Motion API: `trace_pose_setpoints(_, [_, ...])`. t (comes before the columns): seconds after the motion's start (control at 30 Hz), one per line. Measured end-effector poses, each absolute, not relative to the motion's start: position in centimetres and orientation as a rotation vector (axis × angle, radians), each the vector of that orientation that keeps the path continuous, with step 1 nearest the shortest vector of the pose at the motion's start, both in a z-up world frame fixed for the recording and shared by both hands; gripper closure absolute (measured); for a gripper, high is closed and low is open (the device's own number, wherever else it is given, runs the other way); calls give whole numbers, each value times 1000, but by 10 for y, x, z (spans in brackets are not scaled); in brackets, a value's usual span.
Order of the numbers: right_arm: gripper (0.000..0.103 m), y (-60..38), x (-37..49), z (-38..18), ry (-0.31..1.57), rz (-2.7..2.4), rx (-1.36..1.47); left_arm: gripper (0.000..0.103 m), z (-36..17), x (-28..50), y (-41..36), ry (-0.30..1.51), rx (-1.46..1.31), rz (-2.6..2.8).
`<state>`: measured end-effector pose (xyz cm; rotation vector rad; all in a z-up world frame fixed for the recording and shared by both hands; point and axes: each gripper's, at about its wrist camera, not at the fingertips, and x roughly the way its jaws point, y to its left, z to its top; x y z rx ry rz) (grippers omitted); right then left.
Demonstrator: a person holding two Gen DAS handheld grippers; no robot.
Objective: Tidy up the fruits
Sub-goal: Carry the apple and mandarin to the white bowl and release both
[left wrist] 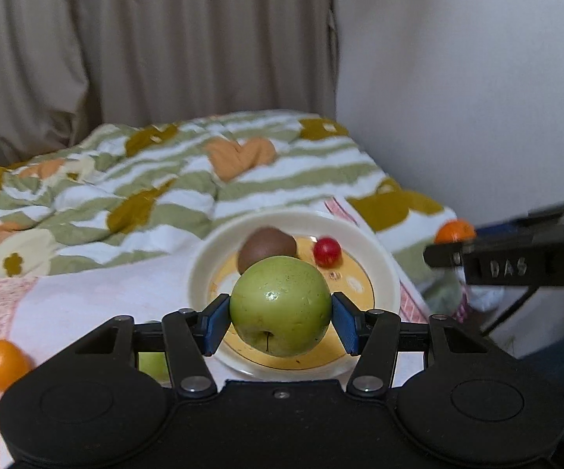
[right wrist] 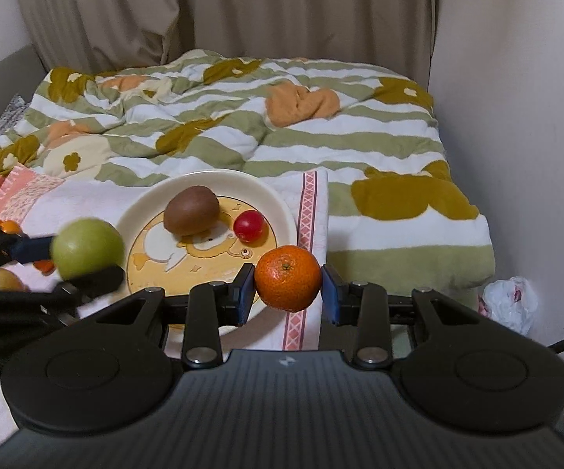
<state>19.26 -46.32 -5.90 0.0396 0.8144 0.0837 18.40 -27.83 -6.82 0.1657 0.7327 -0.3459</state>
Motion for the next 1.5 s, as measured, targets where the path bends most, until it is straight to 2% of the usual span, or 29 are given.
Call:
trace_pose_setpoints(0.63, [52, -453, 228, -80, 864, 70, 26, 43, -109, 221, -302, 874, 228, -477])
trace_pose_setpoints(0.67, [52, -452, 229, -81, 865, 69, 26, 38, -109, 222, -301, 877, 221, -480])
trace_pose_setpoints(0.7, [52, -452, 231, -81, 865, 67, 26, 20, -108, 222, -300, 868, 215, -486])
trace_pose_setpoints(0.77, [52, -452, 232, -81, 863, 64, 28, 2, -103, 219, -298, 835, 207, -482])
trace_pose_setpoints(1.1, [52, -445, 242, -84, 866, 110, 28, 1, -79, 203, -273, 787, 224, -439])
trace_pose_setpoints(1.5, [51, -424, 266, -113, 901, 178, 11, 1, -66, 188, -236, 771, 174, -304])
